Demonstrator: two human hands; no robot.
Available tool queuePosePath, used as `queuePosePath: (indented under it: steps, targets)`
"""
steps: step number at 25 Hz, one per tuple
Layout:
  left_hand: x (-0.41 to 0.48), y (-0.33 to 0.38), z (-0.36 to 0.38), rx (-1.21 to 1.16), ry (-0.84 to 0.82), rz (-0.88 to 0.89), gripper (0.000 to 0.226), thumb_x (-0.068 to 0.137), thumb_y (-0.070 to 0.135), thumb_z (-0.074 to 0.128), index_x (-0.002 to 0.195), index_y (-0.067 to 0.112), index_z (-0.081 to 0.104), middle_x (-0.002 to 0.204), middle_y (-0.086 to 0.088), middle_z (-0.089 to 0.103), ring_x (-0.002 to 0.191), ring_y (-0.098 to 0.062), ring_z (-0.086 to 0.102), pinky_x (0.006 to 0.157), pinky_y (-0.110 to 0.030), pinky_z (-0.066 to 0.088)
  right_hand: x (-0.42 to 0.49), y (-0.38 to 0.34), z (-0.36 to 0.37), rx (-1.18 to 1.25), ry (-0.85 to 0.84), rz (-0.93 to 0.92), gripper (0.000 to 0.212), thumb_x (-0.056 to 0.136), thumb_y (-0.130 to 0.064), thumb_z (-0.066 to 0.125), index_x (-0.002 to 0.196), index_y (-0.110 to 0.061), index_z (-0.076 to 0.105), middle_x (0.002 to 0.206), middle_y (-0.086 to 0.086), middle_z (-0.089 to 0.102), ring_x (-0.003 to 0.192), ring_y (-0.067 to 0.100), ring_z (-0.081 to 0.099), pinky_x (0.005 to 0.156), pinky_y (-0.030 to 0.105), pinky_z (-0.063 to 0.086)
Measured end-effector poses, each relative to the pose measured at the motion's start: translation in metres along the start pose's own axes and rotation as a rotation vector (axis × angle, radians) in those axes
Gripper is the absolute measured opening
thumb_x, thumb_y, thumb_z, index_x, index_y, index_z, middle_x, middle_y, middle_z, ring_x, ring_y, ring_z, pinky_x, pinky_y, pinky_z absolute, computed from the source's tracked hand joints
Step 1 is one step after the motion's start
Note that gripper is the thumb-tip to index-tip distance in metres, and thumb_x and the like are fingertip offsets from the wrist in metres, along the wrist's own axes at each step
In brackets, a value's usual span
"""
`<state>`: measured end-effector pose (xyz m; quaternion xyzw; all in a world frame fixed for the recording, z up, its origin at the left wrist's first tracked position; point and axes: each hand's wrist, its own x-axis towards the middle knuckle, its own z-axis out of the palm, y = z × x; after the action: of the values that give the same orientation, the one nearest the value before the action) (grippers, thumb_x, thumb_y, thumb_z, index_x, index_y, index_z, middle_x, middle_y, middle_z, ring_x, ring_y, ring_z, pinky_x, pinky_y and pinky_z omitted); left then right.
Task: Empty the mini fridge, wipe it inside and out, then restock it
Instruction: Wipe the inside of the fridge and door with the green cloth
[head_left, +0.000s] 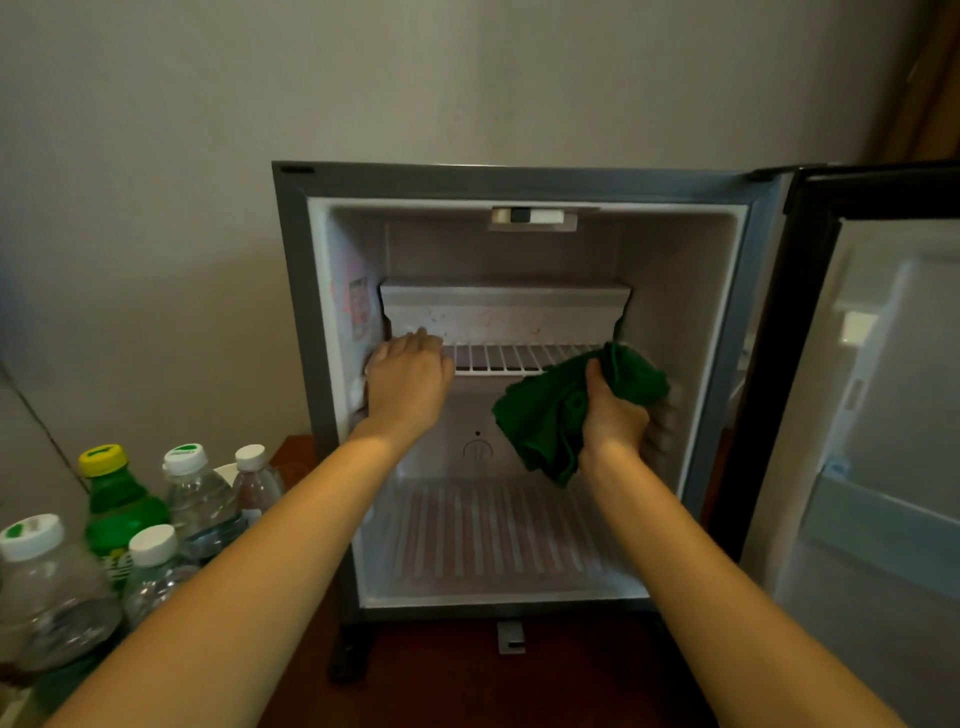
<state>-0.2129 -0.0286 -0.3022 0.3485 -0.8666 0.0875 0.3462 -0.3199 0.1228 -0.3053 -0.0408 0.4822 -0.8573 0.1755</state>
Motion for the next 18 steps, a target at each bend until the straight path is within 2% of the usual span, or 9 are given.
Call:
queuePosePath:
  steps: [2, 3, 5, 7, 8, 10, 13, 16, 18]
  targets:
    - [-0.006, -0.003, -0.004, -0.164, 0.02, 0.007, 0.042, 0.102, 0.024, 0.035, 0.141, 0.009, 0.04, 0.151, -0.015, 0.032, 0.14, -0.029, 0.027, 0.114, -0.038, 0.019, -0.032, 0.009, -0.018, 0.011, -0.041, -0.083, 0.03, 0.084, -0.026, 0.072, 0.111, -0.016, 0.06, 0.112, 0.002, 0.065, 0.1, 0.019, 0.061, 0.09, 0.029, 0.051]
    - [-0.013, -0.005, -0.01, -0.273, 0.056, 0.028, 0.043, 0.101, 0.024, 0.038, 0.142, 0.01, 0.038, 0.153, -0.013, 0.029, 0.142, -0.028, 0.022, 0.116, -0.039, 0.017, -0.043, 0.01, -0.021, 0.005, -0.084, -0.21, 0.02, 0.083, -0.02, 0.072, 0.1, -0.019, 0.062, 0.104, -0.003, 0.066, 0.101, 0.018, 0.062, 0.085, 0.022, 0.052]
    - [-0.037, -0.011, -0.029, -0.4, 0.233, 0.11, 0.04, 0.097, 0.017, 0.048, 0.136, 0.01, 0.046, 0.143, -0.013, 0.041, 0.135, -0.025, 0.029, 0.114, -0.036, 0.024, -0.048, 0.001, -0.006, -0.146, -0.233, -0.61, 0.019, 0.081, -0.009, 0.073, 0.094, -0.019, 0.063, 0.096, -0.006, 0.066, 0.101, 0.016, 0.062, 0.079, 0.014, 0.051]
    - [-0.062, -0.022, -0.047, -0.4, 0.501, 0.153, 0.035, 0.088, 0.008, 0.053, 0.123, 0.009, 0.054, 0.122, -0.011, 0.051, 0.117, -0.024, 0.041, 0.104, -0.024, 0.03, -0.029, -0.006, 0.035, -0.574, -0.441, -1.048, 0.044, 0.079, -0.014, 0.072, 0.121, -0.012, 0.058, 0.114, 0.005, 0.065, 0.111, 0.021, 0.059, 0.09, 0.027, 0.05]
    - [-0.072, -0.028, -0.051, -0.391, 0.598, 0.135, 0.035, 0.086, 0.008, 0.055, 0.12, 0.008, 0.052, 0.117, -0.01, 0.05, 0.111, -0.024, 0.043, 0.1, -0.02, 0.029, -0.019, -0.004, 0.061, -0.874, -0.576, -1.143, 0.06, 0.079, -0.02, 0.07, 0.135, -0.014, 0.048, 0.125, 0.009, 0.06, 0.116, 0.025, 0.056, 0.093, 0.032, 0.048]
    - [-0.078, -0.044, -0.049, -0.434, 0.636, 0.01, 0.051, 0.081, 0.014, 0.063, 0.127, 0.009, 0.043, 0.12, -0.009, 0.041, 0.112, -0.024, 0.041, 0.099, -0.024, 0.032, -0.016, -0.001, 0.105, -1.372, -0.894, -0.971, 0.059, 0.084, -0.026, 0.063, 0.14, -0.02, 0.043, 0.128, 0.011, 0.059, 0.112, 0.029, 0.058, 0.087, 0.036, 0.049]
    - [-0.072, -0.058, -0.028, -0.641, 0.485, -0.223, 0.088, 0.076, 0.026, 0.077, 0.143, 0.011, 0.021, 0.131, -0.011, 0.029, 0.122, -0.022, 0.037, 0.103, -0.037, 0.038, -0.02, -0.007, 0.13, -1.682, -1.176, -0.718, 0.03, 0.089, -0.02, 0.056, 0.118, -0.012, 0.058, 0.116, 0.013, 0.063, 0.098, 0.027, 0.06, 0.083, 0.036, 0.051]
    - [-0.067, -0.063, -0.015, -0.788, 0.474, -0.336, 0.095, 0.076, 0.036, 0.076, 0.148, 0.016, 0.016, 0.136, -0.006, 0.027, 0.125, -0.016, 0.035, 0.105, -0.041, 0.039, -0.02, -0.009, 0.12, -1.903, -1.171, -0.842, 0.058, 0.09, -0.014, 0.053, 0.145, -0.019, 0.035, 0.132, 0.01, 0.054, 0.108, 0.028, 0.056, 0.09, 0.038, 0.049]
    - [-0.066, -0.064, -0.011, -0.832, 0.465, -0.298, 0.088, 0.08, 0.037, 0.07, 0.148, 0.018, 0.018, 0.14, 0.0, 0.027, 0.132, -0.014, 0.032, 0.109, -0.039, 0.036, -0.021, -0.013, 0.107, -2.064, -0.987, -0.878, 0.076, 0.09, -0.015, 0.054, 0.152, -0.027, 0.012, 0.14, 0.008, 0.047, 0.115, 0.031, 0.053, 0.087, 0.039, 0.048]
